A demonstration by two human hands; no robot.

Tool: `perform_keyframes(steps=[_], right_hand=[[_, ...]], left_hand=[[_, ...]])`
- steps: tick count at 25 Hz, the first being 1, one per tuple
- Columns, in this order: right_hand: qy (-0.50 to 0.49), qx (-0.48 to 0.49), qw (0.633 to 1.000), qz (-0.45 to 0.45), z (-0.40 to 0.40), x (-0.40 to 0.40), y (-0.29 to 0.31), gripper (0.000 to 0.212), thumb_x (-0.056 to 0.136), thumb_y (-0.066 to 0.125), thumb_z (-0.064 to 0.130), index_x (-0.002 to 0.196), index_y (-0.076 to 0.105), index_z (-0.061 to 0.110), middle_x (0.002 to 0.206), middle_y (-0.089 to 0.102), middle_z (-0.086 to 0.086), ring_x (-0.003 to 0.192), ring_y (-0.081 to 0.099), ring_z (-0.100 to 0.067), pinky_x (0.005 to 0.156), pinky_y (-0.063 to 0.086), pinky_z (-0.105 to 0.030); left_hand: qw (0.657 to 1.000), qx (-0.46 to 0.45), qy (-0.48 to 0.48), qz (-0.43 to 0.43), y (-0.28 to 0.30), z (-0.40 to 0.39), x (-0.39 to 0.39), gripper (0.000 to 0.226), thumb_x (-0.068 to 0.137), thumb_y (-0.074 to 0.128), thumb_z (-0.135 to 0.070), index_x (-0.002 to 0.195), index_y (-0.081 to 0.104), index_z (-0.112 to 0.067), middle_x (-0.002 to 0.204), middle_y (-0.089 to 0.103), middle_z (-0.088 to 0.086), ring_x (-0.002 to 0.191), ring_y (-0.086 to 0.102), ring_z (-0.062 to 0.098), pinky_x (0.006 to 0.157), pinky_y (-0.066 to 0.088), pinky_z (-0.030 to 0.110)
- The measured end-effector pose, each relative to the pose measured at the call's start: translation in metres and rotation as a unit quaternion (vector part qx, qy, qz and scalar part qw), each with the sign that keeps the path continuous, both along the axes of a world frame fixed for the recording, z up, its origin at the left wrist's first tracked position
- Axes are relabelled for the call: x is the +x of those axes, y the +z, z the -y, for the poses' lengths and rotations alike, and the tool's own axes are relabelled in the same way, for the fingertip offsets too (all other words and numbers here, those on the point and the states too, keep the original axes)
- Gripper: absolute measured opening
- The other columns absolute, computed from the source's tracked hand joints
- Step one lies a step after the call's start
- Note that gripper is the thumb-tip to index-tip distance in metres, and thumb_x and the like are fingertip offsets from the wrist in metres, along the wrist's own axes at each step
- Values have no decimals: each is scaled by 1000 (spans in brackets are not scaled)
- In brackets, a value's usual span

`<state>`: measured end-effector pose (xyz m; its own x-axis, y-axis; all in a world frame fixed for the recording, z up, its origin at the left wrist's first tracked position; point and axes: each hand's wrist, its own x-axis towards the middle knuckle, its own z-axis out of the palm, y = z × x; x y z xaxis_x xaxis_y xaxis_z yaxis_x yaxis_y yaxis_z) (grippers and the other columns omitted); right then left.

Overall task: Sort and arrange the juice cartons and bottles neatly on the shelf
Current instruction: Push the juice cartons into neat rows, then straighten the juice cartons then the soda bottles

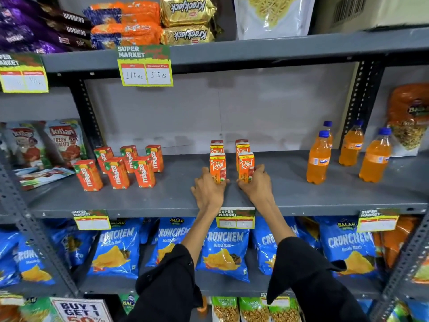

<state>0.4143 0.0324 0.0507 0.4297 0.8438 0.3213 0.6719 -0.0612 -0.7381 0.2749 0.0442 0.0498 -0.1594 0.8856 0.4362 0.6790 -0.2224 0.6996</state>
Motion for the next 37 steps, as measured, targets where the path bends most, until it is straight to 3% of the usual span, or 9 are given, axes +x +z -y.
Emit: perform_keyframes(steps=[12, 16, 18, 21, 23, 26, 30, 33, 37], right_hand=[[-6, 11, 1000, -2, 3, 0, -2, 62, 77, 83, 33, 118, 43, 10, 119, 64, -15, 114, 62, -33, 92, 56, -46], [12, 44, 999, -26, 15, 8, -4, 77, 71, 86, 41, 127, 43, 10, 122, 62, -13, 113, 61, -28, 90, 56, -39], [5, 88, 996, -24, 31, 23, -8, 76, 72, 83, 49, 128, 46, 13, 113, 64, -10, 103, 63, -22, 83, 56, -36], [-13, 175, 983, -51, 58, 68, -5, 50, 81, 74, 48, 117, 54, 19, 92, 64, 1, 86, 64, -13, 77, 57, -34], [-42, 229, 971, -61, 74, 110, 1, 33, 87, 72, 35, 111, 57, 18, 88, 64, -1, 82, 64, -16, 78, 56, -38], [-94, 244, 965, -22, 93, 185, 11, 30, 90, 68, 21, 115, 55, 10, 106, 63, -10, 99, 61, -27, 88, 51, -46], [-219, 116, 966, 67, 100, 265, 9, 56, 87, 70, 19, 131, 44, -4, 129, 50, -27, 117, 49, -45, 99, 41, -50], [-243, 86, 966, 23, 100, 290, 2, 66, 83, 73, 23, 134, 40, -2, 134, 46, -28, 123, 45, -47, 101, 40, -53], [-176, 57, 982, -41, 89, 313, 6, 81, 79, 79, 23, 140, 34, -7, 141, 42, -30, 135, 39, -45, 111, 34, -51]], left_hand=[[1000, -1, -5, -18, 1, 5, -1, 56, 80, 79, -46, 117, 53, -12, 112, 72, 8, 107, 67, 29, 98, 49, 51], [999, -16, -21, 19, 2, 11, -3, 83, 74, 84, -49, 134, 45, -6, 123, 66, 15, 121, 58, 36, 100, 48, 55], [999, 24, 2, 39, 5, 21, 0, 89, 74, 84, -48, 141, 42, -9, 133, 57, 15, 127, 51, 34, 100, 48, 52], [984, 175, 29, 21, 13, 40, 30, 55, 80, 79, -40, 124, 54, -19, 118, 61, 6, 108, 55, 27, 87, 46, 42], [974, 208, -46, 78, 20, 55, 75, 33, 83, 77, -31, 108, 58, -21, 100, 65, 1, 90, 59, 23, 80, 49, 42], [968, 143, -149, 140, 25, 76, 162, 25, 85, 77, -25, 103, 61, -20, 85, 66, -1, 74, 62, 19, 72, 54, 45], [973, 54, -168, 152, 16, 80, 248, 51, 79, 83, -21, 120, 55, -12, 110, 66, 10, 102, 63, 29, 90, 52, 45], [977, 14, -142, 159, 11, 69, 277, 75, 74, 87, -21, 134, 46, -4, 131, 58, 17, 123, 55, 32, 101, 44, 40], [980, -20, -126, 153, 5, 54, 289, 56, 77, 85, -16, 123, 54, -6, 119, 68, 17, 112, 65, 33, 87, 46, 34]])
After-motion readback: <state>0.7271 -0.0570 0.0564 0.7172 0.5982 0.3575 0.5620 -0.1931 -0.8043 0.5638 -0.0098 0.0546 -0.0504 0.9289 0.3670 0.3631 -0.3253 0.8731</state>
